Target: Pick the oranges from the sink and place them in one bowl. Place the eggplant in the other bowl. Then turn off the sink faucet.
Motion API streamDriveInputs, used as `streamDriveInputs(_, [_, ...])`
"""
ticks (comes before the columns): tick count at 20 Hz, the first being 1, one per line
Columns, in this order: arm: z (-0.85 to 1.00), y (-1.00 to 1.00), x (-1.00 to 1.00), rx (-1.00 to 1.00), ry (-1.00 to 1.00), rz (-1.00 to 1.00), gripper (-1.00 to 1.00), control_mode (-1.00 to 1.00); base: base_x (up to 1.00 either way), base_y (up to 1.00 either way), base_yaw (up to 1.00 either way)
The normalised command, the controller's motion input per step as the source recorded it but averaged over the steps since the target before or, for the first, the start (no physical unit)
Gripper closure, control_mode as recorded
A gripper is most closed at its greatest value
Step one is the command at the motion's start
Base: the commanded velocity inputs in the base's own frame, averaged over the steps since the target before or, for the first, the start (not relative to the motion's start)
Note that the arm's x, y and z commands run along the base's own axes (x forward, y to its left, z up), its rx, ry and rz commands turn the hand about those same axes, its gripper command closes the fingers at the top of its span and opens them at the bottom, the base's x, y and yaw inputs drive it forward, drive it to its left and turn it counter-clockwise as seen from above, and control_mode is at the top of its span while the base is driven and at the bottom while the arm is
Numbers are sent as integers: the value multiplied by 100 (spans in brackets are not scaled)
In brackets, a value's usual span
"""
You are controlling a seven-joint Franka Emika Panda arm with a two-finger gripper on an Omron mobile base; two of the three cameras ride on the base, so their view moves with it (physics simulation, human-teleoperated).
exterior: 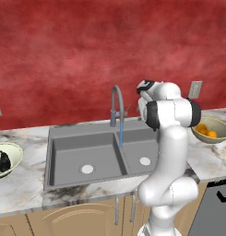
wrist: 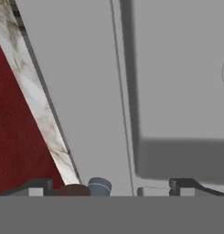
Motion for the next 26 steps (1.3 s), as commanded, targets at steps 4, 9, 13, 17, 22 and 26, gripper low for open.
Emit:
streamDriveInputs(4, [-14,0,29,2,0,0,-100,-100,0,0,0])
streamDriveInputs(9, [-14,1,25,1,0,0,-100,-100,0,0,0])
streamDriveInputs(13, [-12,13,21,0,0,0,-100,-100,0,0,0])
streamDriveInputs(17, [-12,19,22,0,0,0,-100,-100,0,0,0])
streamDriveInputs(22, [-16,20,10,0,0,0,-100,-100,0,0,0])
streamDriveInputs(26, [-15,12,10,0,0,0,-100,-100,0,0,0])
